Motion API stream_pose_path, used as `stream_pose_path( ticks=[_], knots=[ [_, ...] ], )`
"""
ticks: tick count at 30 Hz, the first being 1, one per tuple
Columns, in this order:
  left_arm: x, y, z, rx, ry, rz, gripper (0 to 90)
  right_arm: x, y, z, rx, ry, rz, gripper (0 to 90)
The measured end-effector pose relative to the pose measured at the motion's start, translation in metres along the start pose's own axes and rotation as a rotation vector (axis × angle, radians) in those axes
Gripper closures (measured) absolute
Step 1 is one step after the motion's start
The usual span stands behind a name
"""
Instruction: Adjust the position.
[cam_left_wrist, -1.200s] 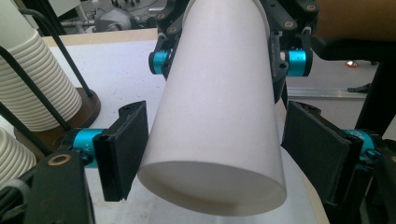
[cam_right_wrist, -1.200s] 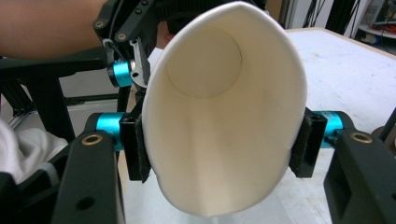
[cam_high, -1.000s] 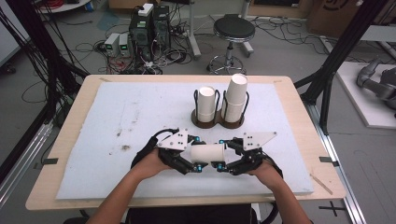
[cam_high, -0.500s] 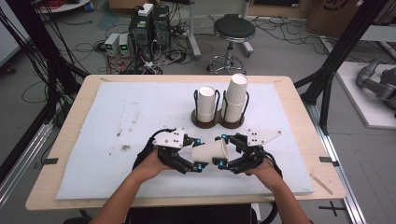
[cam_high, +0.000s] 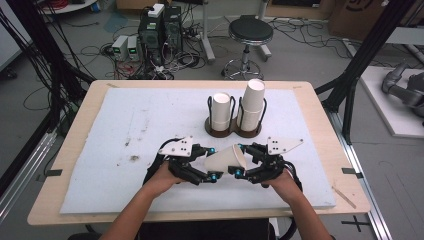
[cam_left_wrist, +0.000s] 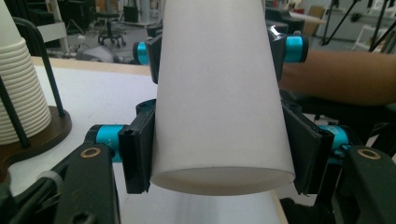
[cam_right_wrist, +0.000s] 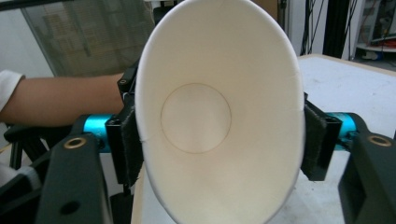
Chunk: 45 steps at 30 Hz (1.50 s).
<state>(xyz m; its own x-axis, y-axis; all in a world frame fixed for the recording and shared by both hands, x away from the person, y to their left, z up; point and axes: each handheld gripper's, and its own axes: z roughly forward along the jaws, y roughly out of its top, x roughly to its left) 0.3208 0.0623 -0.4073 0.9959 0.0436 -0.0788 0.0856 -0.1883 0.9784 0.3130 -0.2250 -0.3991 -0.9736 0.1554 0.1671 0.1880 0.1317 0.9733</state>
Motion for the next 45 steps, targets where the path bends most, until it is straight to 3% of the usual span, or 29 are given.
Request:
stream_pose_path(
  ticks=[4, 7, 11, 15, 18, 22, 26, 32, 36, 40, 45],
  knots=[
    [-0.001, -0.002, 0.003, 0.052, 0.014, -0.024, 33.6, 0.0, -0.001, 0.001, 0.03, 0.008, -0.008, 34.1],
    [-0.003, 0.0, 0.004, 0.087, 0.051, -0.013, 27.2, 0.002, 0.0, 0.002, 0.063, -0.015, -0.034, 34.9],
    [-0.005, 0.004, 0.002, 0.123, 0.076, 0.027, 25.9, 0.0, -0.001, 0.001, 0.079, -0.031, -0.036, 35.4],
    [-0.004, 0.005, 0.005, 0.141, 0.078, 0.043, 26.4, 0.0, 0.0, 0.003, 0.087, -0.03, -0.026, 35.4],
    [-0.004, 0.003, 0.007, 0.157, 0.064, 0.062, 33.1, 0.001, 0.0, 0.004, 0.095, -0.021, -0.021, 35.4],
    [-0.005, 0.001, 0.01, 0.174, 0.051, 0.053, 35.0, 0.001, 0.0, 0.005, 0.094, -0.018, -0.024, 35.4],
    [-0.005, 0.0, 0.011, 0.162, 0.049, 0.047, 35.8, 0.001, 0.0, 0.005, 0.088, -0.021, -0.016, 35.3],
    [-0.004, -0.003, 0.011, 0.123, 0.053, 0.021, 35.4, 0.002, 0.0, 0.007, 0.047, -0.041, 0.012, 27.6],
    [-0.003, -0.004, 0.009, 0.071, 0.059, 0.0, 35.4, 0.001, 0.001, 0.006, 0.017, -0.067, 0.033, 22.0],
    [-0.002, -0.005, 0.008, 0.013, 0.059, -0.012, 35.4, 0.001, 0.001, 0.005, -0.002, -0.069, 0.04, 22.1],
    [-0.002, -0.006, 0.011, 0.012, 0.052, -0.01, 35.5, 0.002, 0.002, 0.005, -0.011, -0.05, 0.014, 30.5]
  ],
)
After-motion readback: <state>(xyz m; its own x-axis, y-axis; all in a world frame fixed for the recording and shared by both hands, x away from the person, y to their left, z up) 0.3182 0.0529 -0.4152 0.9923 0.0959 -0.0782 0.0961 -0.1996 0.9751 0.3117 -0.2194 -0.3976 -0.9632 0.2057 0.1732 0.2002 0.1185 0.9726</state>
